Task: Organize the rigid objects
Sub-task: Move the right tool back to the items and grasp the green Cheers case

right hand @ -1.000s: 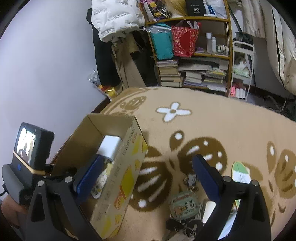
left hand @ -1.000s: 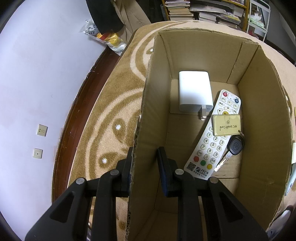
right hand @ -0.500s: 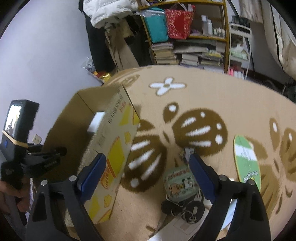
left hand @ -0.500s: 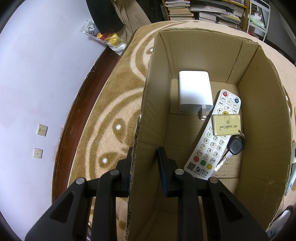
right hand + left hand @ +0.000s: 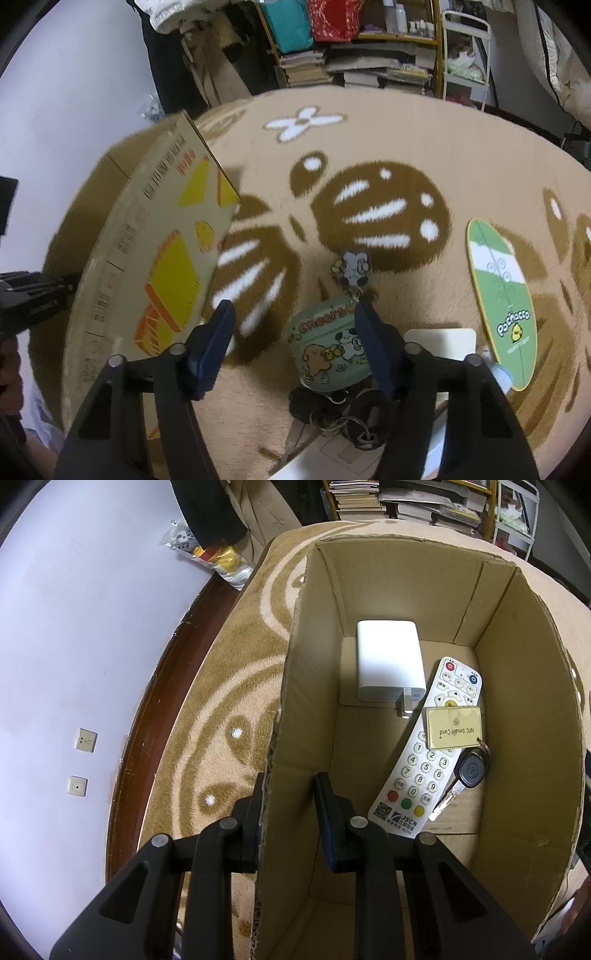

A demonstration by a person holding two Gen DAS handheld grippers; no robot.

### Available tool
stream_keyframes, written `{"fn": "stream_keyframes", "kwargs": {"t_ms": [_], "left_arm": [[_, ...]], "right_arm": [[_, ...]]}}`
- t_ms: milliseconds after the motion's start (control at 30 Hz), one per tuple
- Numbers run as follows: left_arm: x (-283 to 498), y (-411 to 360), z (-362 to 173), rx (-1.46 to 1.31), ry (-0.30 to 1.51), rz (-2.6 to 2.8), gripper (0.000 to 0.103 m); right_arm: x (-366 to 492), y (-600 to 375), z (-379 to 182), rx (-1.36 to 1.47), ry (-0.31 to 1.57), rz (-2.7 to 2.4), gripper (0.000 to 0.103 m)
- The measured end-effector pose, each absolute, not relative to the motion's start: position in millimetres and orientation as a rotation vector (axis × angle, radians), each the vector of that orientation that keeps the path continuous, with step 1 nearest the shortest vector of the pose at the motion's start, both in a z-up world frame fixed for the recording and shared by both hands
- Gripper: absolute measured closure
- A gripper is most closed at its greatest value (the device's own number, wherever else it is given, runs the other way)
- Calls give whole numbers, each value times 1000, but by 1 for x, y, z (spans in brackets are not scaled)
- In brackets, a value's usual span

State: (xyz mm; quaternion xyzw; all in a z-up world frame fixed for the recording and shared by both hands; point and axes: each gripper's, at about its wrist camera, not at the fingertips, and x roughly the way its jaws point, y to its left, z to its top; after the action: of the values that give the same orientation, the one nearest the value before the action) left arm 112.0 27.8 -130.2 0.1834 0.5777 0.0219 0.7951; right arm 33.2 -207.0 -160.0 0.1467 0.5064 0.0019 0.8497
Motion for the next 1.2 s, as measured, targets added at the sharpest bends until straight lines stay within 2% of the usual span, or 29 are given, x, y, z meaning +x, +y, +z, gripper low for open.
{"fn": "stream_keyframes", "kwargs": {"t_ms": [1200], "left_arm": [[112, 27, -131, 398, 1243, 49, 80]], "right_arm": [[41, -217, -174, 312, 1104, -19, 32]]}}
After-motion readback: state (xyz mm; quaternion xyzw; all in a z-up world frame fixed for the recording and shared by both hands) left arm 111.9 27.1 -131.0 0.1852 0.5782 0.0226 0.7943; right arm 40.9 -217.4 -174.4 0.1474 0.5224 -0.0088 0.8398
